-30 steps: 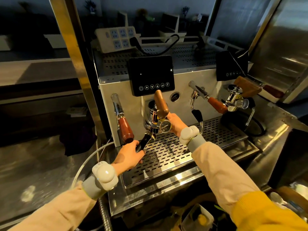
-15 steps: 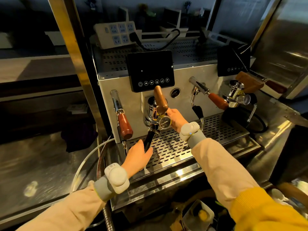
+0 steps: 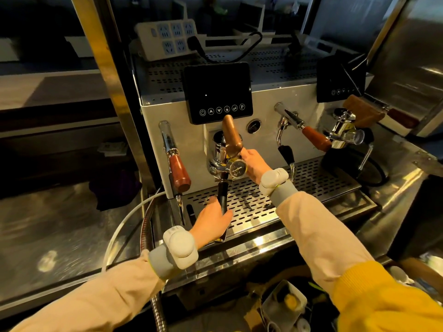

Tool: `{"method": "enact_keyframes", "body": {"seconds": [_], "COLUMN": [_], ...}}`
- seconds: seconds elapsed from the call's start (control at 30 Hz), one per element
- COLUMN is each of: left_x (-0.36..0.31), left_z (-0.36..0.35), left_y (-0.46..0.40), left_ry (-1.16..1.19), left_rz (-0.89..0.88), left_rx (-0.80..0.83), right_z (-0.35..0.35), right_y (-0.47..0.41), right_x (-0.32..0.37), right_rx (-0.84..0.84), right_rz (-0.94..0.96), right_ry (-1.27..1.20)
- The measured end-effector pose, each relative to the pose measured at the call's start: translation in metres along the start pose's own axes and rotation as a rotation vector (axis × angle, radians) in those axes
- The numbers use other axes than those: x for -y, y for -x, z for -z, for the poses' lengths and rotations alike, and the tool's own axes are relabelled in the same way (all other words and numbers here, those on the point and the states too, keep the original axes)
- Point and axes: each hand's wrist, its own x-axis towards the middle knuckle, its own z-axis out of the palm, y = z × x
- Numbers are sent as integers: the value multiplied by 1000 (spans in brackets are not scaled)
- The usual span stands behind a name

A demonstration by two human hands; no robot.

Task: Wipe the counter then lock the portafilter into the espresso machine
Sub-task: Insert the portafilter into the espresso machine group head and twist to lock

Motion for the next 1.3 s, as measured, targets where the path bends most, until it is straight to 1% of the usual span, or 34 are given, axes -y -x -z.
{"method": "enact_keyframes", "body": {"seconds": [0.07, 0.2, 0.23, 0.4, 0.6, 0.87, 0.97, 1.07, 1.13, 1.2, 1.3], "left_x": [-1, -11, -14, -20, -23, -24, -22, -18, -13, -6, 4], "left_z": [1, -1, -3, -9, -9, -10, -5, -1, 5, 15, 29], "left_y": [0, -1, -1, -2, -2, 0, -1, -4, -6, -9, -10], "left_ry": [61, 511, 574, 729, 778, 913, 901, 833, 778, 773, 756], "left_rz": [16, 169, 196, 252, 266, 272, 274, 240, 215, 211, 190], "left_rx": [46, 190, 208, 229, 237, 253, 303, 361, 425, 468, 500], "right_z": [0, -1, -1, -1, -1, -3, -5, -1, 8, 19, 23], "right_y": [1, 3, 4, 4, 4, 6, 9, 13, 22, 34, 53], "right_x": [1, 1, 1, 2, 2, 2, 1, -9, -22, -34, -48], "right_rx": [15, 25, 27, 7, 14, -1, -36, -86, -63, -6, 191], "right_rz": [-4, -19, -22, -13, -21, -26, -68, -144, -150, -166, -240], "right_ry": [-25, -59, -71, -52, -52, -98, -94, -136, -96, 5, 72]}}
